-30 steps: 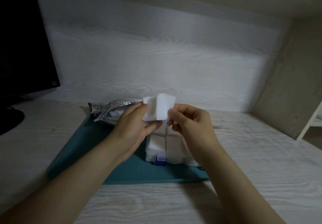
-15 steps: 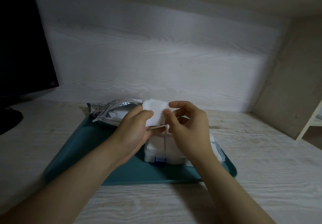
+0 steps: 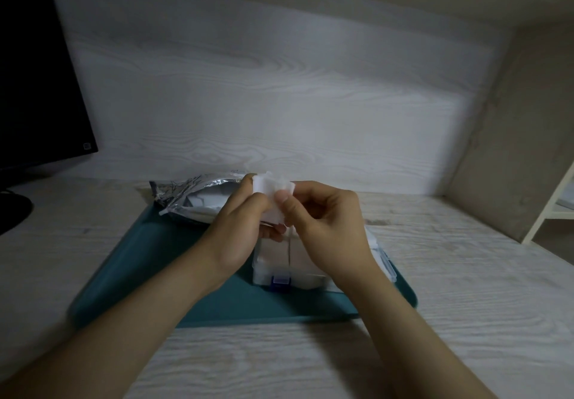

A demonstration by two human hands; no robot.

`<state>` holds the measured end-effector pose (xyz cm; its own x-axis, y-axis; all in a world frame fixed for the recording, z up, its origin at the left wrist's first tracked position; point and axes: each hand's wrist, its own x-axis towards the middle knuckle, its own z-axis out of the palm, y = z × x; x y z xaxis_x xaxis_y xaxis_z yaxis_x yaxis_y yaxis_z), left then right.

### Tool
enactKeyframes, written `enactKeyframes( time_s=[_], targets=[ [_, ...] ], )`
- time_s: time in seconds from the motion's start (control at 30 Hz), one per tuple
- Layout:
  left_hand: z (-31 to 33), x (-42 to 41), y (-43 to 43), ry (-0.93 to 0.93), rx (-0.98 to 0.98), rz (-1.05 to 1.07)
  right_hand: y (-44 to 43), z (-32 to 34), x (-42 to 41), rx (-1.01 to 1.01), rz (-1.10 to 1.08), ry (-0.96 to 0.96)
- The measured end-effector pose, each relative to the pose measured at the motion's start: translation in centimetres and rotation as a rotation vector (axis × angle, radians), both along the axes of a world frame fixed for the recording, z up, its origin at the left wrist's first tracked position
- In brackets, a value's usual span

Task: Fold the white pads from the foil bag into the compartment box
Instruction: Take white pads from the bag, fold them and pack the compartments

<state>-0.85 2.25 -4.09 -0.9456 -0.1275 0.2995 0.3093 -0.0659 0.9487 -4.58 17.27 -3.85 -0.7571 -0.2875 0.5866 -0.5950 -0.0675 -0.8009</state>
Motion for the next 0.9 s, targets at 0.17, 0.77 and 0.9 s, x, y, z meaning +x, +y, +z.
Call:
enactKeyframes(
  time_s=[0.17,0.77,0.9],
  targets=[
    [-0.2,0.3,-0.2,0.026,-0.109,0.002,0.2,0.1,0.1,-0.039,0.081,-0.057],
    [-2.1,1.3,0.6,0.284,-0.857,0.28,2.3,0.0,-1.1,0.1,-0.252,-0.045],
    [-2.5,1.6,2.0,0.501,-1.112,0.278,6.1,-0.1,-1.5,0.153,-0.419,-0.156]
  ],
)
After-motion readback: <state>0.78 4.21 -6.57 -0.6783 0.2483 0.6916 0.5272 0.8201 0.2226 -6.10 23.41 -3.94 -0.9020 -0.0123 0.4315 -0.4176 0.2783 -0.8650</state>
